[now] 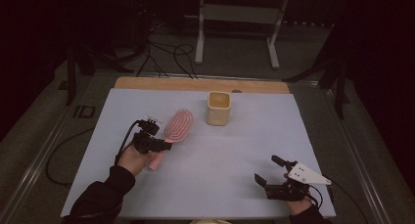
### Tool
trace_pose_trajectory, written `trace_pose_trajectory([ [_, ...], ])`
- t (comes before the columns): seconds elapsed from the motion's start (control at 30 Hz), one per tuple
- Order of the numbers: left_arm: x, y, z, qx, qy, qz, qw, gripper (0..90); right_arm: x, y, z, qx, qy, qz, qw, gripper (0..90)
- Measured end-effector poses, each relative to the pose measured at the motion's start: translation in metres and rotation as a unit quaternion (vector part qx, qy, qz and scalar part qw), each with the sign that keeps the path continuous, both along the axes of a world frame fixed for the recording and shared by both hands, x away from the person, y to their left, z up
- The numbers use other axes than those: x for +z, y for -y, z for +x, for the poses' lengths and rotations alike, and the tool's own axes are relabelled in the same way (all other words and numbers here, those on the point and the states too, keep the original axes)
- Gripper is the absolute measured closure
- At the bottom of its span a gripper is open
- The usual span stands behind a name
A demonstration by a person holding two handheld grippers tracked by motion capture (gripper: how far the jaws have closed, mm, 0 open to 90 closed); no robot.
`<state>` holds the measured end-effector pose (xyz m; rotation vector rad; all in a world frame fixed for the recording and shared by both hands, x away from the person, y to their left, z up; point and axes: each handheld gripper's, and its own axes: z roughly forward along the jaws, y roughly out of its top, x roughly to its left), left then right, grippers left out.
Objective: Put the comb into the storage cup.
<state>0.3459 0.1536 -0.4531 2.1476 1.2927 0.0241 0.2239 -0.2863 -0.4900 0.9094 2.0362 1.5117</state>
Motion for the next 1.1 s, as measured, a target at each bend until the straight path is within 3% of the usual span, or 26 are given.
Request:
trace_pose_trajectory([
  [0.27, 0.004, 0.001, -0.010, -0.011, 0.034, -0.034, 0.9988, 71.9, 0.000, 0.000, 0.000, 0.000, 0.000, 0.001, 1.0000, 8.7],
  [0.53, 0.004, 0.006, -0.018, -0.025, 0.063, -0.073, 0.9950, 72.0, -0.001, -0.001, 0.001, 0.001, -0.003, -0.001, 1.0000, 8.7],
  [0.83, 0.011, 0.013, -0.025, -0.041, 0.110, -0.114, 0.9865, 72.0, -0.002, -0.001, 0.001, -0.001, -0.004, 0.000, 1.0000, 8.7],
  [0.9, 0.014, 0.015, -0.027, -0.041, 0.125, -0.110, 0.9851, 72.1, -0.002, -0.001, 0.002, -0.001, -0.004, -0.001, 1.0000, 8.7],
  [1.1, 0.015, 0.018, -0.032, -0.054, 0.155, -0.125, 0.9785, 72.1, -0.001, -0.001, 0.002, 0.000, -0.003, -0.003, 1.0000, 8.7],
])
